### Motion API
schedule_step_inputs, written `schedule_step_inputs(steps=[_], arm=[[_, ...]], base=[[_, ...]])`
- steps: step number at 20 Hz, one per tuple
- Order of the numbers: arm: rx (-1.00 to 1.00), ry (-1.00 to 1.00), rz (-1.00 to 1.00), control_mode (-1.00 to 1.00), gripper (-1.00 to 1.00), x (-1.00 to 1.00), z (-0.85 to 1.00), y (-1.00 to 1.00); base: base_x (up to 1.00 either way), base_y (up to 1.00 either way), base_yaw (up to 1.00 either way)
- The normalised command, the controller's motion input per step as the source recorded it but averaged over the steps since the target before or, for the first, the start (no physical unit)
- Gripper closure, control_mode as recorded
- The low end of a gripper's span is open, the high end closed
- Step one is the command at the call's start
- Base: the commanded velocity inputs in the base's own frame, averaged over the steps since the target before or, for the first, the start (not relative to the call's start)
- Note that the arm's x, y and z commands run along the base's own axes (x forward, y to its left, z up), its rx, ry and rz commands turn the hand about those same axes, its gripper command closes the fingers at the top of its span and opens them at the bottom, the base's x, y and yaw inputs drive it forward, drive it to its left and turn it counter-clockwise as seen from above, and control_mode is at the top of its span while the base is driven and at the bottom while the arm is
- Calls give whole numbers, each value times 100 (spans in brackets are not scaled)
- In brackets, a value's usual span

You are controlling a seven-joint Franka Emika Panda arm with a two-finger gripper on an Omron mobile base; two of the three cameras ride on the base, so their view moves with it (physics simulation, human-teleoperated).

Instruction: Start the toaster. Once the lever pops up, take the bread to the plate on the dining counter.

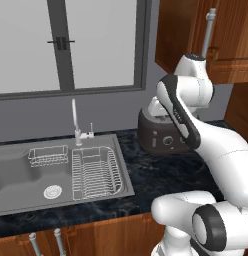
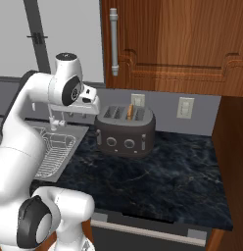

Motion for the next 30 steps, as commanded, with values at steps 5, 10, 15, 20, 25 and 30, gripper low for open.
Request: schedule_step_inputs(steps=[5,10,15,20,25,30], arm=[[0,0,1,-100,-100,0,0,-12],[0,0,2,-100,-100,0,0,-43],[2,0,2,-100,-100,-1,0,-56],[3,0,2,-100,-100,-9,0,-58],[2,0,0,-100,-100,-16,0,-53],[0,0,0,-100,-100,-7,-7,-37]], base=[[0,0,0],[0,0,0],[0,0,0],[0,0,0],[0,0,0],[0,0,0]])
